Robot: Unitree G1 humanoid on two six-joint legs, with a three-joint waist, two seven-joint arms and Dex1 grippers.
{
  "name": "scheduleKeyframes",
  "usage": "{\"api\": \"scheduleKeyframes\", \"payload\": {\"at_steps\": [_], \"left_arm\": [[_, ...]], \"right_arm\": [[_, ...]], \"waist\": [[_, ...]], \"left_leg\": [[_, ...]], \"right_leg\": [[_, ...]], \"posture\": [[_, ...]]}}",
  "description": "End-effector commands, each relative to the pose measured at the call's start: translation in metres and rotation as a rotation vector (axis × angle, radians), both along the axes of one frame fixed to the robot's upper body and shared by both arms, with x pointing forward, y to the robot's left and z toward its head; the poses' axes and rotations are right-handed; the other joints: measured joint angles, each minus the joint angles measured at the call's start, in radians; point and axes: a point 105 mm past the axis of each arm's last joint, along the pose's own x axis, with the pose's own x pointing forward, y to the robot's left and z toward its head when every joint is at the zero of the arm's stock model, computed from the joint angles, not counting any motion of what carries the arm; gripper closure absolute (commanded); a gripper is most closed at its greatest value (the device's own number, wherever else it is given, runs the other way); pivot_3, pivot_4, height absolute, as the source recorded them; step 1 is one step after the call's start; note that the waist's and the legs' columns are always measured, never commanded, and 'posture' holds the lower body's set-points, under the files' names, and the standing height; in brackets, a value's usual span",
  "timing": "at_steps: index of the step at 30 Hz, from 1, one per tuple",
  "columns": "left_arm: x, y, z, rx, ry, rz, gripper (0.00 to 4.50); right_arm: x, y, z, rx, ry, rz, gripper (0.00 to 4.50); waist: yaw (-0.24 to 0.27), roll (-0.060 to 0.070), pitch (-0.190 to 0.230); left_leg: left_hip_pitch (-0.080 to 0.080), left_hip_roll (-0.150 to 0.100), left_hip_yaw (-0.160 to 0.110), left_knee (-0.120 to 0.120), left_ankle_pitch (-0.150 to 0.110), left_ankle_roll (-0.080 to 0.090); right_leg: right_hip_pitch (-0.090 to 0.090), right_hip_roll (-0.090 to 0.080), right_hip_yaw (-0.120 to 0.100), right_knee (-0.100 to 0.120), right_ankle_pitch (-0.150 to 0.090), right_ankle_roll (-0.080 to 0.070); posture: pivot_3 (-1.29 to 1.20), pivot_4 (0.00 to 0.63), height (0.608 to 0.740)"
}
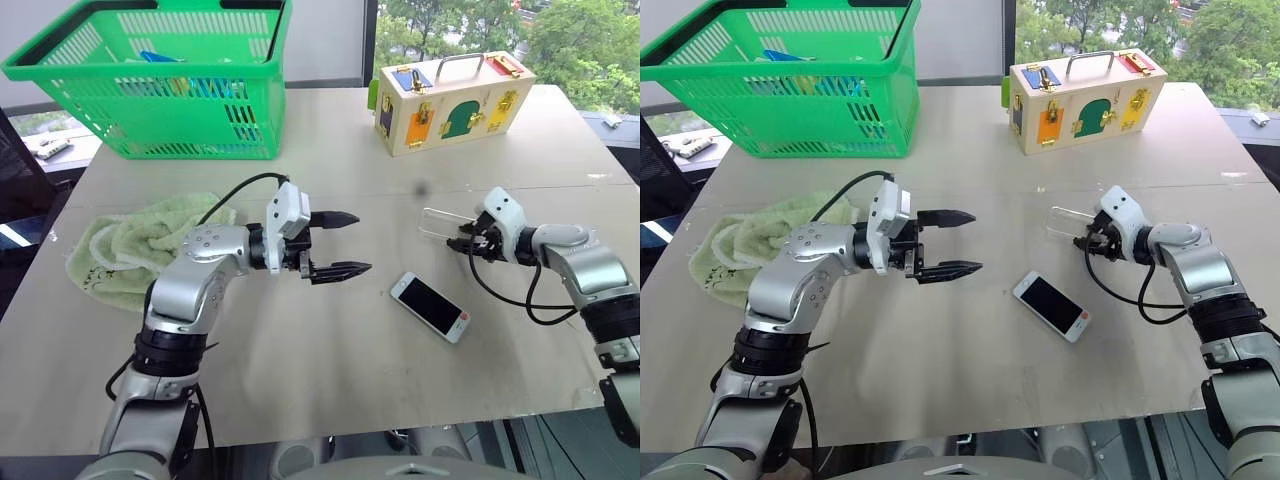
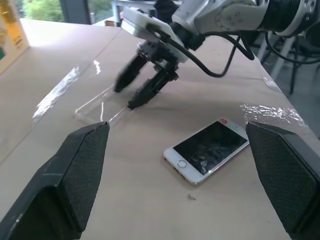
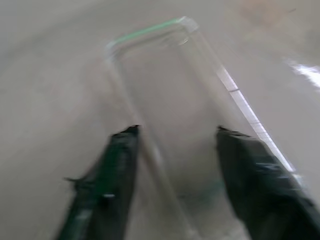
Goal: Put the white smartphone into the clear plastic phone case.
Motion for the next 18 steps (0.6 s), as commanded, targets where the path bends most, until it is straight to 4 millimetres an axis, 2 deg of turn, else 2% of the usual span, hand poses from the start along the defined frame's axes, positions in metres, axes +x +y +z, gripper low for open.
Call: {"api": "scheduleKeyframes", "payload": {"at_steps": [1, 2, 3, 8, 12, 15, 18], "left_arm": [[-0.006, 0.005, 0.010, -0.024, -0.036, 0.026, 0.00], [-0.006, 0.006, 0.009, -0.022, -0.033, 0.036, 0.00], [-0.007, 0.007, 0.008, -0.018, -0.032, 0.041, 0.00], [-0.005, 0.009, 0.005, -0.020, -0.026, 0.069, 0.00], [0.001, 0.017, -0.002, -0.007, -0.029, 0.130, 0.00], [0.008, 0.022, -0.003, 0.007, -0.025, 0.185, 0.00], [0.014, 0.029, -0.006, 0.026, -0.023, 0.211, 0.00]], "right_arm": [[-0.002, 0.004, -0.003, -0.021, 0.023, 0.058, 3.82], [-0.002, 0.006, -0.003, -0.016, 0.025, 0.067, 4.31], [-0.002, 0.007, -0.002, -0.012, 0.025, 0.075, 4.42], [-0.003, 0.019, 0.009, 0.017, -0.026, 0.120, 4.42], [-0.017, 0.052, 0.026, 0.071, -0.078, 0.259, 4.42], [-0.025, 0.077, 0.030, 0.071, -0.089, 0.333, 4.42], [-0.036, 0.113, 0.029, 0.046, -0.098, 0.453, 4.42]], "waist": [[-0.002, 0.000, 0.000], [-0.003, 0.000, 0.000], [-0.003, 0.000, 0.000], [-0.004, 0.000, 0.000], [-0.013, 0.000, 0.000], [-0.012, 0.000, 0.000], [-0.011, 0.000, 0.000]], "left_leg": [[0.000, 0.000, 0.000, 0.000, 0.000, 0.000], [0.001, 0.000, 0.000, 0.000, 0.000, 0.000], [0.001, 0.000, 0.000, 0.000, 0.000, 0.000], [0.002, 0.000, 0.000, 0.000, 0.000, 0.000], [0.001, 0.000, 0.000, 0.000, 0.000, 0.000], [0.001, 0.000, 0.000, 0.000, 0.000, 0.000], [0.001, 0.000, 0.000, 0.000, 0.000, 0.000]], "right_leg": [[0.000, 0.000, 0.000, -0.001, 0.000, 0.000], [0.000, 0.000, 0.000, -0.001, 0.000, 0.000], [0.000, 0.000, 0.000, -0.001, 0.000, 0.000], [0.000, 0.000, 0.000, 0.001, 0.000, 0.000], [0.000, 0.001, 0.000, 0.002, 0.001, 0.000], [-0.002, 0.001, 0.001, 0.003, 0.001, 0.000], [-0.002, 0.000, 0.000, 0.004, 0.001, 0.000]], "posture": [[0.00, 0.150, 0.740], [0.00, 0.150, 0.740], [0.00, 0.150, 0.740], [0.00, 0.150, 0.740], [0.00, 0.150, 0.740], [0.00, 0.150, 0.740], [0.00, 0.150, 0.740]]}}
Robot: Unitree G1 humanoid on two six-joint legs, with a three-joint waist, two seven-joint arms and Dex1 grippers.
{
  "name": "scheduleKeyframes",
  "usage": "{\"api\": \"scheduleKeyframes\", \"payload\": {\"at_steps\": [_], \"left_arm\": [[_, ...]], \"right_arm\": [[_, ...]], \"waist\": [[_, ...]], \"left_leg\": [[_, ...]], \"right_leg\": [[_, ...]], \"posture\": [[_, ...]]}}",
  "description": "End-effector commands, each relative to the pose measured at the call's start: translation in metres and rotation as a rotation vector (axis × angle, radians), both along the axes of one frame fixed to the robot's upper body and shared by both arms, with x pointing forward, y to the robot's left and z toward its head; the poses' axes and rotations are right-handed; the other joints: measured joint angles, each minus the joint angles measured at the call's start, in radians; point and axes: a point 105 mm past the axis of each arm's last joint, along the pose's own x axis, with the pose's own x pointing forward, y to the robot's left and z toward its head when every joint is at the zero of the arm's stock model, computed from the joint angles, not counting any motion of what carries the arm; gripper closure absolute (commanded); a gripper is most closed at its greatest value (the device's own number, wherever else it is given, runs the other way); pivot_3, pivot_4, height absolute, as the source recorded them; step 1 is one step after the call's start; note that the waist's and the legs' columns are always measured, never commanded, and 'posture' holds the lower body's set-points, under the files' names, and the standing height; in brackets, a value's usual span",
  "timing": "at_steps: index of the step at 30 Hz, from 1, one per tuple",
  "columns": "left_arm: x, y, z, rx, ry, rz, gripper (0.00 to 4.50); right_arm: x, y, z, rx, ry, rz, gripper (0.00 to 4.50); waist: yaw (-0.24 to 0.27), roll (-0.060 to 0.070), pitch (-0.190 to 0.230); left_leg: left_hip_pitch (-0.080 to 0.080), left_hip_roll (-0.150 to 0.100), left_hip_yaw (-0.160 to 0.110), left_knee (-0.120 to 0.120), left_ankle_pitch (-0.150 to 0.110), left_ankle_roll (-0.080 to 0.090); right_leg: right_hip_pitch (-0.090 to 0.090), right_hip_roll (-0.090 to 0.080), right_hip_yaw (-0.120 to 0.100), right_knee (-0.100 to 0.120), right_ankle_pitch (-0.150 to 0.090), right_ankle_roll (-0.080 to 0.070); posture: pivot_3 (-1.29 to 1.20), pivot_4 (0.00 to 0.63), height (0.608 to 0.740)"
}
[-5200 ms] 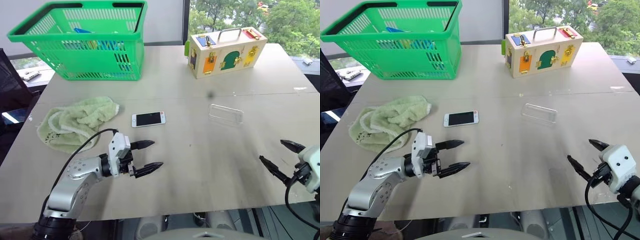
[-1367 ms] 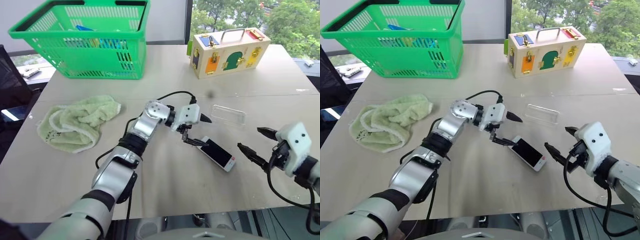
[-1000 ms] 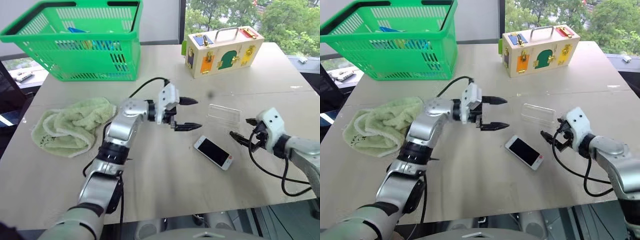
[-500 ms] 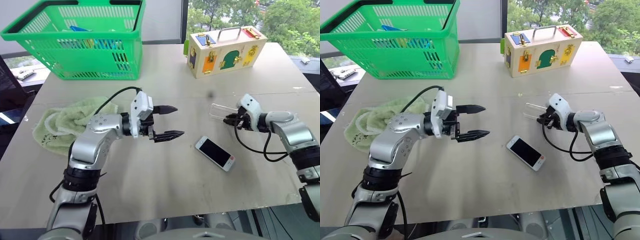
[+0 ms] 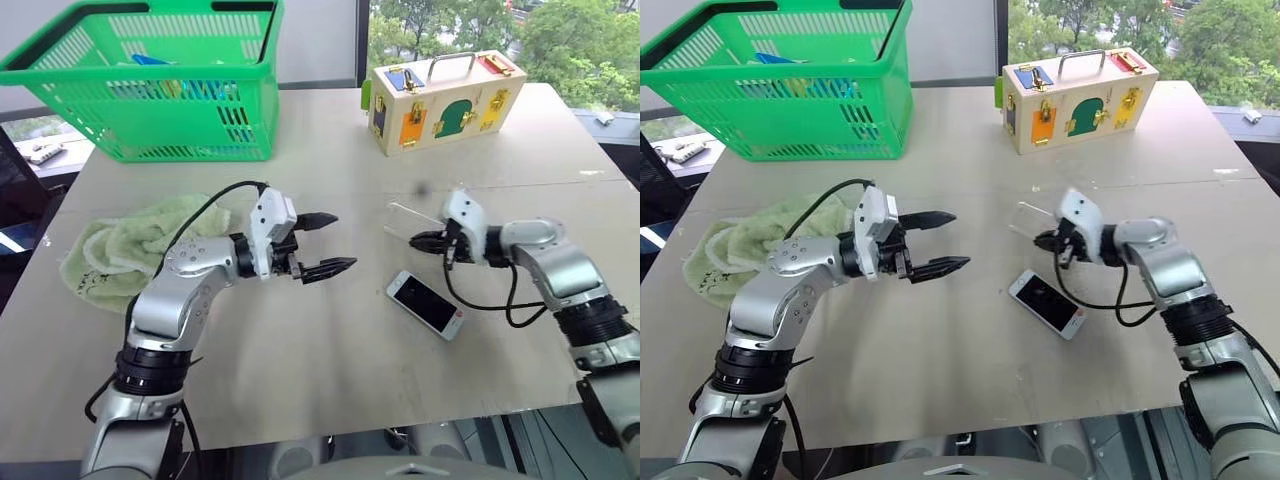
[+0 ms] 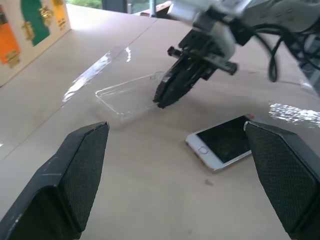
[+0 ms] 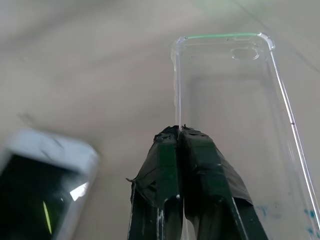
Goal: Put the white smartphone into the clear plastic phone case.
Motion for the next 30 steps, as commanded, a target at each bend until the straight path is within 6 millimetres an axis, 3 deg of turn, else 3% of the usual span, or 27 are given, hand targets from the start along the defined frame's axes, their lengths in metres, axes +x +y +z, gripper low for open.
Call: {"api": "scheduleKeyframes", "payload": {"at_steps": [1, 3, 9, 14, 16, 20, 23, 27, 30], "left_arm": [[0.007, 0.012, 0.006, 0.018, -0.038, 0.039, 0.00], [0.011, 0.021, 0.009, 0.014, -0.038, 0.060, 0.00], [0.013, 0.050, 0.013, 0.027, -0.034, 0.131, 0.00], [0.007, 0.062, 0.002, 0.051, -0.013, 0.161, 0.00], [0.004, 0.061, -0.002, 0.060, -0.009, 0.154, 0.00], [0.000, 0.057, -0.010, 0.070, 0.001, 0.139, 0.00], [-0.007, 0.052, -0.019, 0.105, 0.026, 0.067, 0.00], [-0.011, 0.047, -0.028, 0.162, 0.023, -0.027, 0.00], [-0.007, 0.042, -0.030, 0.168, 0.023, -0.059, 0.00]], "right_arm": [[-0.013, 0.044, 0.011, -0.013, -0.051, 0.142, 4.42], [-0.017, 0.071, 0.011, -0.001, -0.041, 0.191, 4.42], [-0.017, 0.125, -0.007, -0.034, -0.006, 0.254, 4.42], [-0.025, 0.145, -0.020, -0.059, 0.044, 0.297, 4.42], [-0.024, 0.144, -0.021, -0.043, 0.079, 0.286, 4.42], [-0.025, 0.130, -0.015, -0.031, 0.069, 0.274, 2.48], [-0.033, 0.104, 0.012, 0.026, 0.012, 0.245, 1.21], [-0.058, 0.074, 0.037, 0.075, -0.040, 0.245, 1.21], [-0.069, 0.048, 0.033, 0.029, -0.057, 0.164, 1.21]], "waist": [[-0.001, 0.000, 0.000], [-0.004, 0.000, 0.000], [-0.001, 0.000, 0.000], [0.000, 0.001, 0.000], [0.000, 0.001, 0.000], [0.000, 0.001, 0.001], [0.005, 0.001, 0.001], [0.003, 0.001, 0.001], [0.000, 0.001, 0.001]], "left_leg": [[0.000, 0.000, 0.000, 0.000, 0.000, 0.000], [0.000, 0.000, 0.000, 0.000, 0.000, 0.000], [0.000, 0.000, -0.001, 0.000, 0.002, -0.003], [-0.001, -0.001, 0.000, 0.000, 0.002, -0.003], [-0.002, -0.001, 0.000, 0.000, 0.002, -0.003], [-0.001, -0.001, -0.001, 0.000, 0.002, -0.003], [-0.001, -0.001, -0.001, 0.000, 0.002, -0.004], [-0.003, -0.001, 0.000, 0.000, 0.002, -0.004], [-0.002, -0.001, 0.000, -0.002, 0.002, -0.004]], "right_leg": [[0.000, 0.000, 0.000, 0.000, 0.000, 0.000], [-0.001, 0.000, 0.000, 0.001, 0.000, 0.000], [-0.003, 0.000, 0.000, 0.005, 0.000, 0.000], [-0.003, -0.002, 0.000, 0.005, 0.000, -0.001], [-0.003, -0.002, 0.000, 0.004, 0.000, -0.001], [-0.003, -0.002, 0.000, 0.005, -0.001, -0.002], [-0.003, -0.003, -0.001, 0.006, -0.002, -0.005], [-0.005, -0.004, 0.000, 0.005, -0.002, -0.004], [-0.005, -0.002, -0.001, 0.006, -0.004, -0.004]], "posture": [[0.00, 0.150, 0.740], [0.00, 0.150, 0.740], [0.00, 0.150, 0.740], [0.00, 0.150, 0.740], [0.00, 0.150, 0.740], [0.00, 0.150, 0.740], [0.00, 0.150, 0.740], [0.00, 0.150, 0.740], [0.00, 0.150, 0.740]]}}
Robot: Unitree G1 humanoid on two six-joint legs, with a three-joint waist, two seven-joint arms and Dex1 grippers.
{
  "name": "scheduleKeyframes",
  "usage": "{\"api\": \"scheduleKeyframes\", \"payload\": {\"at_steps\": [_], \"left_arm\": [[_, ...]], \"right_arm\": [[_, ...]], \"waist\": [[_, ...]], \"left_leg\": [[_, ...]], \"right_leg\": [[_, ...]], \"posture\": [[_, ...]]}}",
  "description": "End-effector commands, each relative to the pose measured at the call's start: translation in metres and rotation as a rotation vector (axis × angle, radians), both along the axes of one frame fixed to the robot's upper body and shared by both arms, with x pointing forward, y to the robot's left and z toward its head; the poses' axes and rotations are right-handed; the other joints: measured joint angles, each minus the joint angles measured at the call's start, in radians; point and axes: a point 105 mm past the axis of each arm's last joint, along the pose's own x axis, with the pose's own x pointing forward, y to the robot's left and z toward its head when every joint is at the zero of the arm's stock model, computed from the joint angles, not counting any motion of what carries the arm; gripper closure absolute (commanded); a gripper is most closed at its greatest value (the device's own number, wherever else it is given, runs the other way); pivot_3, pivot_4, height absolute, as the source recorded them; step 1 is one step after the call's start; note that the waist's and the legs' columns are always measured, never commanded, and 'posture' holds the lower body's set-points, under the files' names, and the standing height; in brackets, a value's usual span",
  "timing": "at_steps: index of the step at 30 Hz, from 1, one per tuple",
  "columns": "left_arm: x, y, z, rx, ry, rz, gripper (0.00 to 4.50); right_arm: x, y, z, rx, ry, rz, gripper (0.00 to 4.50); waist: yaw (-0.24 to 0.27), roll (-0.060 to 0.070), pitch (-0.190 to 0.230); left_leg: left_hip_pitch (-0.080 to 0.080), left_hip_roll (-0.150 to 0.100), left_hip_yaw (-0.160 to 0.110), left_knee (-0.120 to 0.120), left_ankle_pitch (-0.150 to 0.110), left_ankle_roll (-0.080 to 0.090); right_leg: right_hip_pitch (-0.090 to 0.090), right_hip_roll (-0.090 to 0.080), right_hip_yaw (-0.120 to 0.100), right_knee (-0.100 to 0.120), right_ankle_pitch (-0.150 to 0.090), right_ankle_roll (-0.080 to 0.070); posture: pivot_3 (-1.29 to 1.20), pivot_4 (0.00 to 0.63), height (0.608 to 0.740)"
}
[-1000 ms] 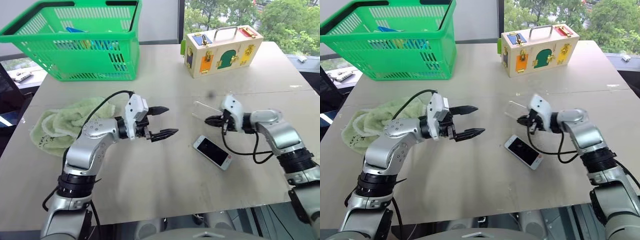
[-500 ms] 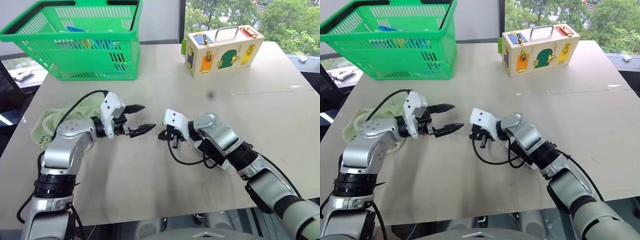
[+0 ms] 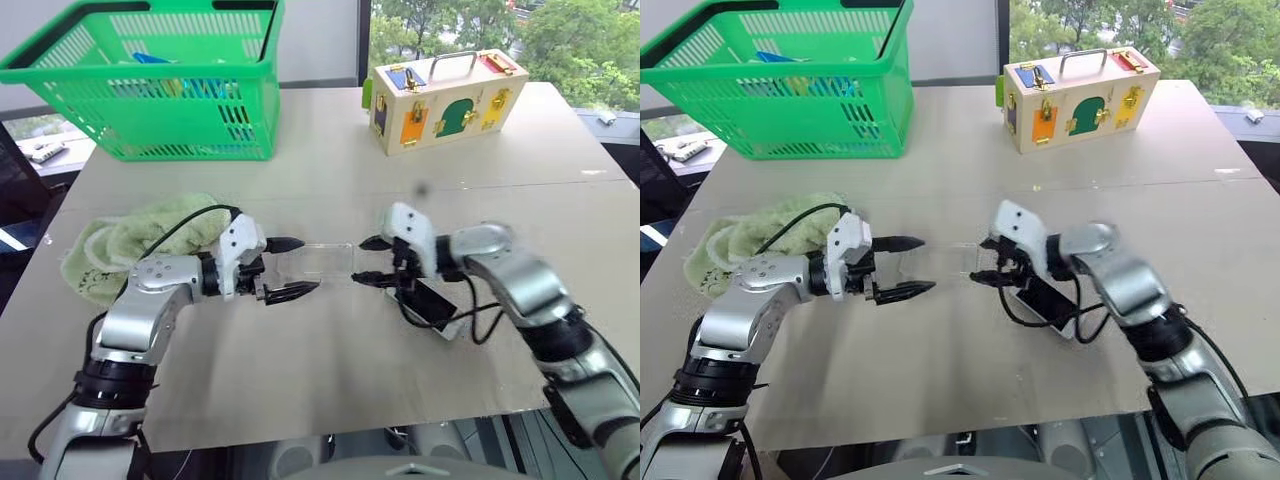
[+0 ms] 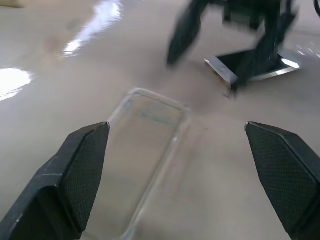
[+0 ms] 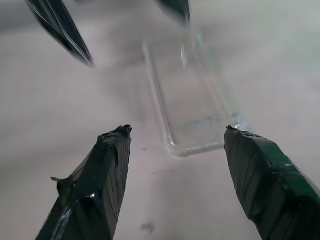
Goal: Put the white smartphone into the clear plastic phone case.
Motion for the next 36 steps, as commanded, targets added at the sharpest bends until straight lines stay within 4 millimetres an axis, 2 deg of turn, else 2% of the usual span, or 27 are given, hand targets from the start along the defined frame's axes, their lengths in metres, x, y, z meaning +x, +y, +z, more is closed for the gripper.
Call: {"api": "scheduleKeyframes", "payload": {"at_steps": [1, 2, 5, 6, 10, 16, 20, 22, 24, 25, 27, 31, 34, 36], "left_arm": [[0.004, -0.005, 0.005, 0.006, -0.037, -0.044, 0.00], [0.004, -0.008, 0.004, 0.005, -0.038, -0.053, 0.00], [0.005, -0.018, 0.004, -0.008, -0.030, -0.097, 0.00], [0.005, -0.020, 0.003, -0.006, -0.028, -0.109, 0.00], [0.003, -0.022, -0.002, 0.027, -0.032, -0.150, 0.00], [0.001, -0.019, -0.004, 0.033, -0.031, -0.143, 0.00], [0.000, -0.021, -0.004, 0.026, -0.037, -0.137, 0.00], [0.000, -0.020, -0.004, 0.024, -0.042, -0.130, 0.00], [0.000, -0.020, -0.004, 0.019, -0.045, -0.122, 0.00], [-0.001, -0.020, -0.004, 0.018, -0.046, -0.119, 0.00], [-0.002, -0.021, -0.005, 0.014, -0.048, -0.115, 0.00], [-0.005, -0.020, -0.005, 0.004, -0.049, -0.097, 0.00], [-0.006, -0.018, -0.005, 0.002, -0.048, -0.081, 0.00], [-0.007, -0.018, -0.006, 0.001, -0.047, -0.079, 0.00]], "right_arm": [[-0.010, -0.021, 0.002, -0.012, -0.024, -0.084, 1.21], [-0.011, -0.027, -0.001, -0.016, -0.012, -0.129, 1.21], [-0.026, -0.042, -0.018, -0.041, 0.047, -0.191, 0.31], [-0.027, -0.045, -0.022, -0.045, 0.048, -0.227, 0.15], [-0.023, -0.060, -0.044, -0.087, 0.070, -0.365, 0.15], [-0.022, -0.073, -0.061, -0.135, 0.108, -0.482, 0.15], [-0.029, -0.083, -0.073, -0.177, 0.162, -0.518, 0.15], [-0.035, -0.086, -0.082, -0.199, 0.214, -0.520, 0.68], [-0.038, -0.088, -0.086, -0.204, 0.257, -0.523, 1.44], [-0.038, -0.090, -0.086, -0.198, 0.265, -0.529, 1.58], [-0.032, -0.095, -0.083, -0.172, 0.247, -0.577, 1.58], [0.006, -0.127, -0.051, -0.017, 0.108, -0.904, 1.58], [0.017, -0.149, -0.038, 0.050, 0.057, -1.114, 1.58], [0.020, -0.155, -0.039, 0.080, 0.065, -1.220, 1.58]], "waist": [[0.000, 0.000, 0.000], [0.006, 0.000, 0.000], [0.009, 0.000, 0.000], [0.009, 0.000, 0.000], [0.000, -0.001, 0.000], [0.002, -0.001, 0.000], [0.006, -0.001, 0.000], [0.014, -0.002, -0.001], [0.020, -0.003, -0.002], [0.023, -0.004, -0.002], [0.028, -0.005, -0.003], [0.026, -0.005, -0.003], [0.027, -0.005, -0.003], [0.026, -0.005, -0.003]], "left_leg": [[0.000, 0.000, 0.000, 0.000, 0.000, 0.000], [0.000, 0.000, 0.000, 0.000, 0.000, 0.000], [0.000, 0.000, 0.000, 0.000, 0.000, 0.000], [0.000, 0.000, 0.001, 0.001, 0.000, 0.000], [0.000, 0.000, 0.003, 0.001, 0.000, 0.000], [0.000, 0.001, 0.002, 0.001, 0.000, 0.000], [0.000, 0.001, 0.002, 0.001, 0.000, 0.000], [0.000, 0.001, 0.002, 0.001, 0.000, 0.000], [0.000, 0.001, 0.002, 0.001, 0.000, 0.000], [0.000, 0.001, 0.002, 0.001, 0.000, 0.000], [0.000, 0.001, 0.002, 0.001, 0.000, 0.000], [0.000, 0.001, 0.001, 0.001, 0.000, 0.000], [0.000, 0.000, 0.003, 0.002, 0.000, 0.000], [-0.001, 0.000, 0.003, 0.002, 0.000, 0.001]], "right_leg": [[0.000, 0.000, 0.000, 0.000, -0.001, 0.001], [0.000, 0.000, 0.000, 0.000, -0.001, 0.002], [0.000, 0.000, 0.000, 0.000, -0.002, 0.002], [0.000, 0.000, 0.000, 0.000, -0.002, 0.002], [0.000, 0.000, 0.002, 0.000, -0.002, 0.002], [0.000, 0.000, 0.001, 0.000, -0.002, 0.003], [0.000, 0.000, 0.001, 0.000, -0.002, 0.003], [0.000, -0.001, 0.001, 0.000, -0.002, 0.003], [0.000, -0.001, 0.001, -0.001, -0.002, 0.003], [0.000, -0.001, 0.001, -0.001, -0.002, 0.003], [0.000, -0.001, 0.001, -0.001, -0.002, 0.003], [0.001, -0.001, 0.000, -0.002, -0.002, 0.003], [0.001, -0.003, 0.001, -0.001, -0.002, 0.002], [0.000, -0.003, 0.001, -0.001, -0.002, 0.002]], "posture": [[0.00, 0.150, 0.740], [0.00, 0.150, 0.740], [0.00, 0.150, 0.740], [0.00, 0.150, 0.740], [0.00, 0.150, 0.740], [0.00, 0.150, 0.740], [0.00, 0.150, 0.740], [0.00, 0.150, 0.740], [0.00, 0.150, 0.740], [0.00, 0.150, 0.740], [0.00, 0.150, 0.740], [0.00, 0.150, 0.740], [0.00, 0.150, 0.740], [0.00, 0.150, 0.740]]}}
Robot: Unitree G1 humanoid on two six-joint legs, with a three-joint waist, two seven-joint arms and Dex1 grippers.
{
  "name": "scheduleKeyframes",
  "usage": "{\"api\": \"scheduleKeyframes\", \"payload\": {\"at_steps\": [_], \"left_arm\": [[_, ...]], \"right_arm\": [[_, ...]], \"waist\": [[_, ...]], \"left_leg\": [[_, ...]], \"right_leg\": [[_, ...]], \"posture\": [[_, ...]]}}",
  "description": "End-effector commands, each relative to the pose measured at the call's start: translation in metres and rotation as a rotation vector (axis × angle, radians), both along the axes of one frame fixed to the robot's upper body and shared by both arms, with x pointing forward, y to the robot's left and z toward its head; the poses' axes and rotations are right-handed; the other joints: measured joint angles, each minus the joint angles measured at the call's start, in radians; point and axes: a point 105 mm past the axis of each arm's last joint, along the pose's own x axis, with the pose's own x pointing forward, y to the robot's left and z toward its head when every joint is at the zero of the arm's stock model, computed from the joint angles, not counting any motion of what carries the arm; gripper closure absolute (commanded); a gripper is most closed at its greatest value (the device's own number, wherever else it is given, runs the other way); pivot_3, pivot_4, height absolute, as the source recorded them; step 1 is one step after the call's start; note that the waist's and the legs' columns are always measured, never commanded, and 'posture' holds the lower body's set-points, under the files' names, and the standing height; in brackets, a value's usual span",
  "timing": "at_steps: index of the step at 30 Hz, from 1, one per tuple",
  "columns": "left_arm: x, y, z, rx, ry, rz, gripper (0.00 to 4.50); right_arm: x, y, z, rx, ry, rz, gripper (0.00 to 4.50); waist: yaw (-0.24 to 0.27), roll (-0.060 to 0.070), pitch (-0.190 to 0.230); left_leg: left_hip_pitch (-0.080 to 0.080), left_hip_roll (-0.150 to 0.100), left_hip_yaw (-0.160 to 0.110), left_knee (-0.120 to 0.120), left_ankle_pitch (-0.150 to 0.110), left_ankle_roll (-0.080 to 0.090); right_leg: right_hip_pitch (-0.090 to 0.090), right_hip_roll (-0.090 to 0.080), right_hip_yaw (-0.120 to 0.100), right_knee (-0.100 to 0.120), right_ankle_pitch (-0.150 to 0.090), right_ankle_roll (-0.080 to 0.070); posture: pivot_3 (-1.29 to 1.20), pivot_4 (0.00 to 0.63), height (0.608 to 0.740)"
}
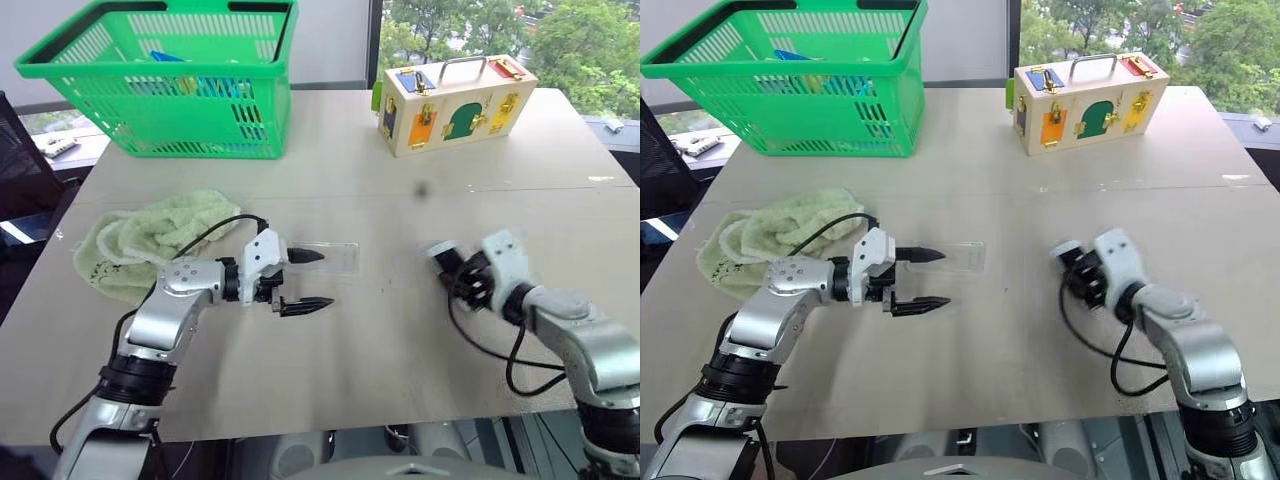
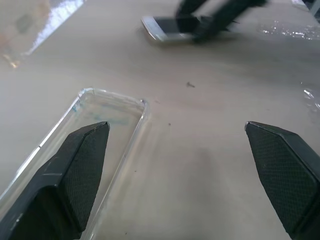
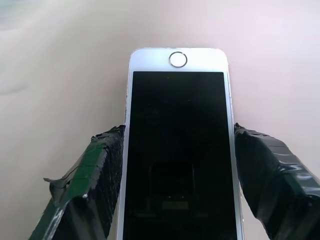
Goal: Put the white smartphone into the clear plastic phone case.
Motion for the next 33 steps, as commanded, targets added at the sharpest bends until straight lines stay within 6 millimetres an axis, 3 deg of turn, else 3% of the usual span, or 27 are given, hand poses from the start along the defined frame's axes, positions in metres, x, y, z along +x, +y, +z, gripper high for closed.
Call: {"api": "scheduleKeyframes", "payload": {"at_steps": [1, 5, 6, 8, 15, 18, 21, 27, 33], "left_arm": [[-0.003, -0.002, 0.010, -0.016, -0.040, -0.004, 0.00], [-0.002, -0.006, 0.008, -0.020, -0.039, -0.006, 0.00], [-0.002, -0.006, 0.008, -0.022, -0.039, -0.006, 0.00], [-0.001, -0.007, 0.009, -0.024, -0.039, -0.005, 0.00], [-0.001, -0.004, 0.008, -0.022, -0.034, 0.002, 0.00], [-0.002, -0.004, 0.008, -0.025, -0.031, 0.004, 0.00], [-0.001, -0.005, 0.007, -0.029, -0.031, 0.006, 0.00], [-0.001, -0.006, 0.008, -0.035, -0.029, 0.005, 0.00], [0.001, -0.006, 0.010, -0.039, -0.030, 0.009, 0.00]], "right_arm": [[0.007, -0.021, 0.007, 0.004, -0.042, -0.244, 1.58], [0.011, -0.003, -0.005, 0.082, -0.005, -0.271, 1.58], [0.011, 0.002, -0.007, 0.077, -0.001, -0.255, 0.54], [0.011, 0.006, -0.006, 0.060, -0.017, -0.214, 0.07], [-0.020, -0.009, 0.014, 0.057, 0.029, -0.022, 0.07], [-0.034, -0.017, 0.015, 0.049, 0.085, 0.026, 0.07], [-0.046, -0.018, 0.003, 0.052, 0.175, 0.078, 0.07], [-0.047, 0.023, -0.002, 0.156, 0.192, 0.265, 0.07], [-0.034, 0.074, 0.006, 0.214, 0.066, 0.538, 0.07]], "waist": [[-0.002, 0.000, 0.000], [-0.009, 0.001, 0.000], [-0.012, 0.001, 0.000], [-0.020, 0.001, 0.000], [-0.026, 0.002, 0.001], [-0.026, 0.002, 0.001], [-0.026, 0.001, 0.001], [-0.031, 0.001, 0.001], [-0.030, 0.002, 0.001]], "left_leg": [[0.000, 0.000, 0.000, 0.000, 0.000, 0.000], [0.000, 0.002, 0.000, -0.004, 0.000, 0.000], [0.001, 0.003, 0.000, -0.004, 0.000, 0.000], [0.001, 0.003, 0.000, -0.004, 0.000, 0.000], [0.001, 0.003, 0.000, -0.004, 0.000, 0.000], [0.000, 0.003, 0.000, -0.004, 0.000, 0.000], [0.001, 0.003, 0.000, -0.004, 0.000, 0.000], [0.001, 0.005, 0.000, -0.003, 0.000, 0.000], [0.002, 0.007, 0.001, -0.004, 0.000, 0.000]], "right_leg": [[0.000, 0.000, 0.000, 0.000, 0.000, 0.000], [-0.001, 0.004, 0.000, 0.000, 0.000, -0.001], [-0.001, 0.005, 0.000, 0.000, 0.000, -0.001], [-0.001, 0.005, 0.001, 0.000, 0.000, -0.001], [-0.001, 0.005, 0.001, 0.000, -0.001, -0.001], [-0.001, 0.005, 0.001, -0.001, -0.001, -0.001], [-0.001, 0.004, 0.001, -0.001, -0.001, -0.001], [-0.001, 0.006, 0.001, -0.001, 0.000, -0.001], [-0.001, 0.008, 0.001, -0.001, 0.000, -0.001]], "posture": [[0.00, 0.150, 0.740], [0.00, 0.150, 0.740], [0.00, 0.150, 0.740], [0.00, 0.150, 0.740], [0.00, 0.150, 0.740], [0.00, 0.150, 0.740], [0.00, 0.150, 0.740], [0.00, 0.150, 0.740], [0.00, 0.150, 0.740]]}}
